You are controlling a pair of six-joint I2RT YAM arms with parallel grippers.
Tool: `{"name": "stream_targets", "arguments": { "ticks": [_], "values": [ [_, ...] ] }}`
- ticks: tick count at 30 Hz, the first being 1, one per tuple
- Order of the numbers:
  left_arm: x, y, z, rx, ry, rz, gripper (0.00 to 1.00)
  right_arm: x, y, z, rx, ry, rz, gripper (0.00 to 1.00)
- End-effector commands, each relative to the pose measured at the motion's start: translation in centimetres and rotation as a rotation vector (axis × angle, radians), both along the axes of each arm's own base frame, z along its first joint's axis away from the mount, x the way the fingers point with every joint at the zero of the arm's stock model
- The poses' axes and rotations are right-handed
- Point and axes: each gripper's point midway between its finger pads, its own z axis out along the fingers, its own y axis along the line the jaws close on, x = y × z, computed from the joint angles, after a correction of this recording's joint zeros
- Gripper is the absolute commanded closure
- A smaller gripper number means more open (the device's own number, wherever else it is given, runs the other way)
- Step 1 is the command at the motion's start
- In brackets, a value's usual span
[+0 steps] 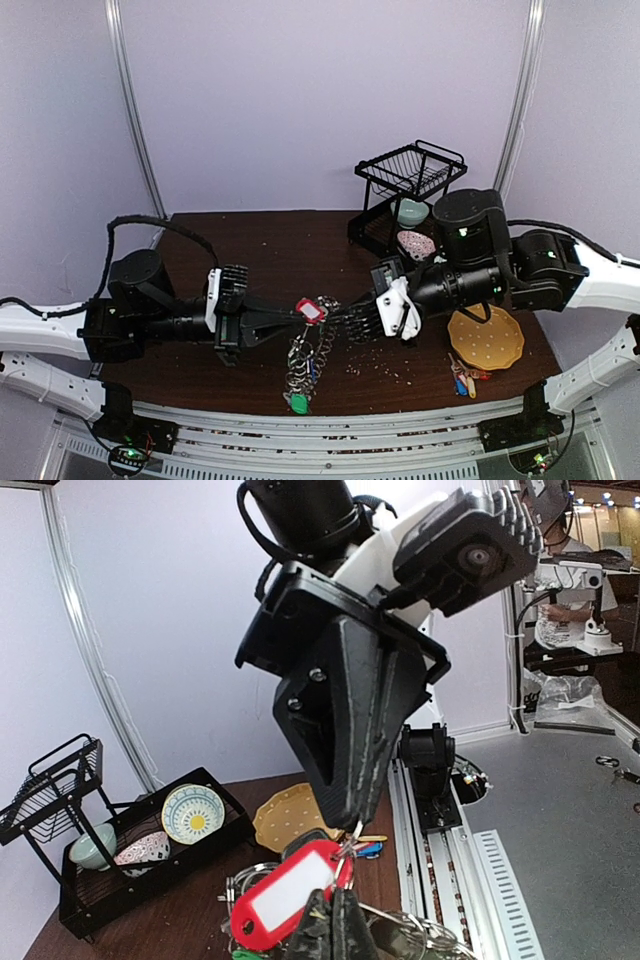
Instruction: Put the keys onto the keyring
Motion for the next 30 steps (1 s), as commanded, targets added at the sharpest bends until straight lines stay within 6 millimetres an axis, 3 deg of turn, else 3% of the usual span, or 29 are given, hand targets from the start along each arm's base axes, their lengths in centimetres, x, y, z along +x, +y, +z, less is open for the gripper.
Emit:
{"name": "stream_targets", "arguments": {
  "ticks": [1,7,12,16,19,22,24,26,28,30],
  "values": [
    [0.4,1.4,5.3,-0.208,-0.051,0.041,1.00,-0.7,-0.6,-0.6,-0.012,0.029,0.016,1.00],
    [1.4,0.8,3.9,-0.177,-0.043,0.088,1.00,-0.7,0.0,-0.7,0.011,0.039,0.017,1.00],
    [3.7,0.6,-0.6,-0.040,0.053,0.139,1.00,1.2,-0.5,-2.3,-0.031,0.084,-0.116,1.00],
    [8.1,2.7,-4.3,0.013,0.251,0.257,1.00,1.7,-1.1,-2.9,0.015,0.155,-0.172,1.00],
    [10.8,3.6,-7.9,0.135,0.389,0.360,0.97,2.3,-1.3,-3.5,0.028,0.198,-0.218,1.00],
    [11.9,4.4,-13.4,0.300,0.567,0.434,0.80,3.2,-1.3,-4.3,0.032,0.245,-0.271,1.00],
    [11.1,4.9,-17.7,0.429,0.653,0.429,0.69,3.7,-1.3,-5.0,0.033,0.285,-0.304,1.00],
    [10.0,5.5,-20.7,0.508,0.705,0.410,0.59,4.5,-1.5,-5.9,0.029,0.328,-0.347,1.00],
    [9.3,6.2,-23.0,0.578,0.737,0.415,0.55,5.7,-1.8,-6.9,0.023,0.390,-0.410,1.00],
    [8.8,6.4,-24.2,0.613,0.752,0.397,0.56,7.3,-2.3,-7.7,0.034,0.477,-0.494,1.00]
  ]
}}
